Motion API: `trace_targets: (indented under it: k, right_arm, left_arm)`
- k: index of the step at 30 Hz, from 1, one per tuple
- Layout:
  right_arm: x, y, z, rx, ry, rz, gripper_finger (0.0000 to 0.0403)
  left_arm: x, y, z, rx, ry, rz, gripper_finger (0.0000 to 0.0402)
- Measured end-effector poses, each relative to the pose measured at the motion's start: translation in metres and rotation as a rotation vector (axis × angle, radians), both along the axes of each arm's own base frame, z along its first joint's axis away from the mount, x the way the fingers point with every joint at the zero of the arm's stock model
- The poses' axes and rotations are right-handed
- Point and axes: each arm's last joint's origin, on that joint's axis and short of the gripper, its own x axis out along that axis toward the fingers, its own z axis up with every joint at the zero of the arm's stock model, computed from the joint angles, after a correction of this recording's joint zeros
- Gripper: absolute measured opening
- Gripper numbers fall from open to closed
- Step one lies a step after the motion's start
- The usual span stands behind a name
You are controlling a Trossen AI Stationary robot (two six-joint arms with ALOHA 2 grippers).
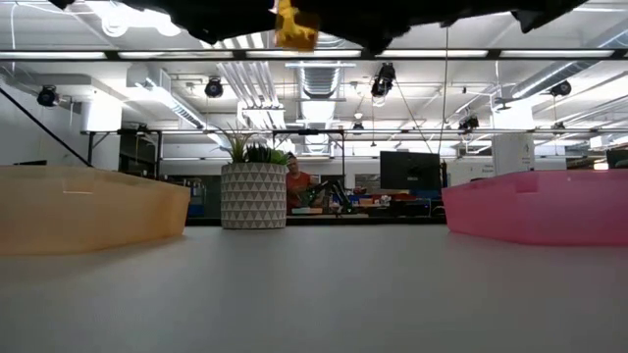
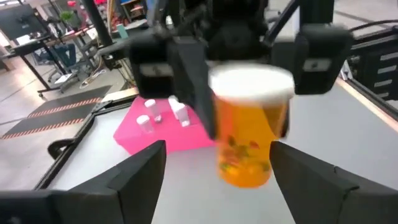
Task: Pick and place medicine bottles into bin by pill shape (circle, oval)
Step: Put the orange capsule bottle into the orange bin
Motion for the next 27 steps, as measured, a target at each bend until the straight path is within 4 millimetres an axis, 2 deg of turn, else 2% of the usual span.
trace_targets:
  k: [4, 8, 16, 27]
  right_arm:
    - [-0.004, -0.004, -0.008, 0.060, 0.138, -0.022, 0.0185]
    - [-0.003, -0.008, -0.015, 0.105, 0.179, -0.055, 0.0185]
    - [0.000, -0.015, -0.018, 0.131, 0.190, -0.081, 0.0185]
    - [0.000, -0.014, -0.018, 0.130, 0.192, -0.080, 0.0186]
  left_arm:
    - [-0.004, 0.000, 0.005, -0.007, -0.013, -0.028, 0.0271]
    - [-0.001, -0.002, 0.009, -0.033, -0.058, -0.084, 0.0272]
    - [0.014, -0.007, -0.008, -0.057, -0.052, -0.104, 0.0272]
    - [0.029, 0.000, -0.022, -0.079, -0.056, -0.055, 0.0272]
